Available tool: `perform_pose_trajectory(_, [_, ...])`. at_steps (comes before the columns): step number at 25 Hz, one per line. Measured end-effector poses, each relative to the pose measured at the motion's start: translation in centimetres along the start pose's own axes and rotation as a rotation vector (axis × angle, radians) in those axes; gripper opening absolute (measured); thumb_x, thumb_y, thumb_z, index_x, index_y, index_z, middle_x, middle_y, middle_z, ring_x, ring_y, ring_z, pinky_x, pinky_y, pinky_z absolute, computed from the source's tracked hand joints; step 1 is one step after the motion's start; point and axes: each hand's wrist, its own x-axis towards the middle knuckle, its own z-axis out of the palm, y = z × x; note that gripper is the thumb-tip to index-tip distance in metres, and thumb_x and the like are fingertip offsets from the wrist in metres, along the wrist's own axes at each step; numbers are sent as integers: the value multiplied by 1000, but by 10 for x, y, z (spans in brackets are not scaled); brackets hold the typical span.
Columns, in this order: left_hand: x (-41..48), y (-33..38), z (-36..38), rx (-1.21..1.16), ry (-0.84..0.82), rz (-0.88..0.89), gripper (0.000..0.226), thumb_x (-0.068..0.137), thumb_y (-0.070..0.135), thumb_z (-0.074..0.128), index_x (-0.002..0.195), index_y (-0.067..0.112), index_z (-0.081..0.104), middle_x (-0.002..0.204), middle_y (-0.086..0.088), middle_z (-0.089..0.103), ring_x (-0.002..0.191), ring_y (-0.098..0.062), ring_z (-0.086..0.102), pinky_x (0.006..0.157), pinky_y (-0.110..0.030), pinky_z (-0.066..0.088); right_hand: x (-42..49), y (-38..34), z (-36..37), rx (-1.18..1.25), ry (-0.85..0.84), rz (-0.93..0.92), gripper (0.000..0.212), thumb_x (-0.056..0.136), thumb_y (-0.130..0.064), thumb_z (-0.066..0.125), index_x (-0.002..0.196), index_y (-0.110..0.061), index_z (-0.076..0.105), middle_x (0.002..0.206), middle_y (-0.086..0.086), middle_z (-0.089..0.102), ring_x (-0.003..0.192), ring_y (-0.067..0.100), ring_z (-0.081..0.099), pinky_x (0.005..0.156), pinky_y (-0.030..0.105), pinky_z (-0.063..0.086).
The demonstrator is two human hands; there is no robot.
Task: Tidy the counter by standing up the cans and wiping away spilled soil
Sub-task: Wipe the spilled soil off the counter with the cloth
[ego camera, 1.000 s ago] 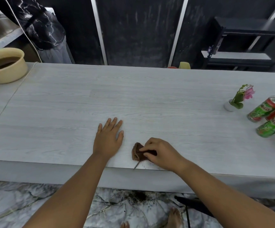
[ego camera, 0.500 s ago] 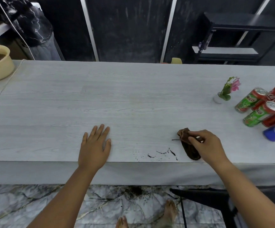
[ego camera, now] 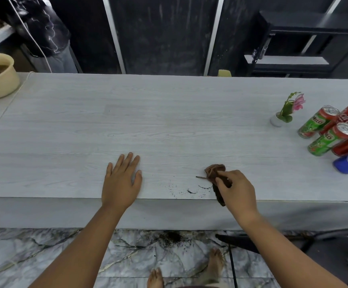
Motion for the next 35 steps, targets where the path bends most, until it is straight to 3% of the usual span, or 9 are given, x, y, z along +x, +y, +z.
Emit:
perform_pose_trajectory(7, [0,3,-2,3,6,2,63,109,50,25,169,31,32,179,8,20,167,-13,9,136,-47,5,-15,-45,33,21,-60,-94,27,100,-24,73,126,-18,78,109,0,70,94,17,68,80,20,47])
perform_pose_trajectory(13, [-1,3,-4,-12,6,3,63,109,51,27,169,32,34,178,8,23,167,-14,12,136,-46,7,-18,-75,54,179,-263,-136,26,100,-25,75,124,-21,79,105,-5,68,96,11,65,87,20,53])
perform_pose_trajectory(15, [5,-2,-9,-32,9,18,62,107,53,35,165,33,42,175,8,32,164,-16,23,134,-46,15,6,-81,48,244,-223,-110,23,97,-24,78,119,-21,81,104,-6,69,97,12,66,90,27,55])
perform_pose_trajectory(17, [12,-13,-16,-38,12,50,60,104,55,42,159,34,52,169,8,44,158,-20,38,127,-47,27,38,-88,43,237,-195,-126,22,95,-23,79,117,-24,82,104,-7,70,98,13,65,89,24,52])
perform_pose_trajectory(20, [18,-30,-21,-54,85,58,57,103,54,45,152,30,61,158,3,56,146,-25,49,117,-49,38,74,-105,52,147,-310,-234,24,96,-22,77,120,-25,81,109,-6,70,102,12,63,91,21,48])
perform_pose_trajectory(25, [17,-34,-12,-37,114,27,51,105,53,49,151,35,58,161,7,50,150,-19,42,122,-45,32,75,-113,83,-5,-513,-458,26,98,-19,76,123,-24,81,119,-3,73,114,18,62,101,30,47])
perform_pose_trajectory(31, [19,-37,-10,-21,120,29,50,105,55,48,151,38,58,162,10,50,149,-17,42,120,-43,32,44,-88,70,-4,-572,-606,27,96,-26,78,122,-30,81,119,-11,75,102,5,58,87,6,34])
perform_pose_trajectory(35, [19,-38,-10,-29,126,31,51,104,55,48,151,37,58,162,10,51,149,-17,42,120,-43,31,7,-75,54,22,-564,-606,28,99,-25,76,127,-27,79,119,-5,74,106,13,63,94,20,47])
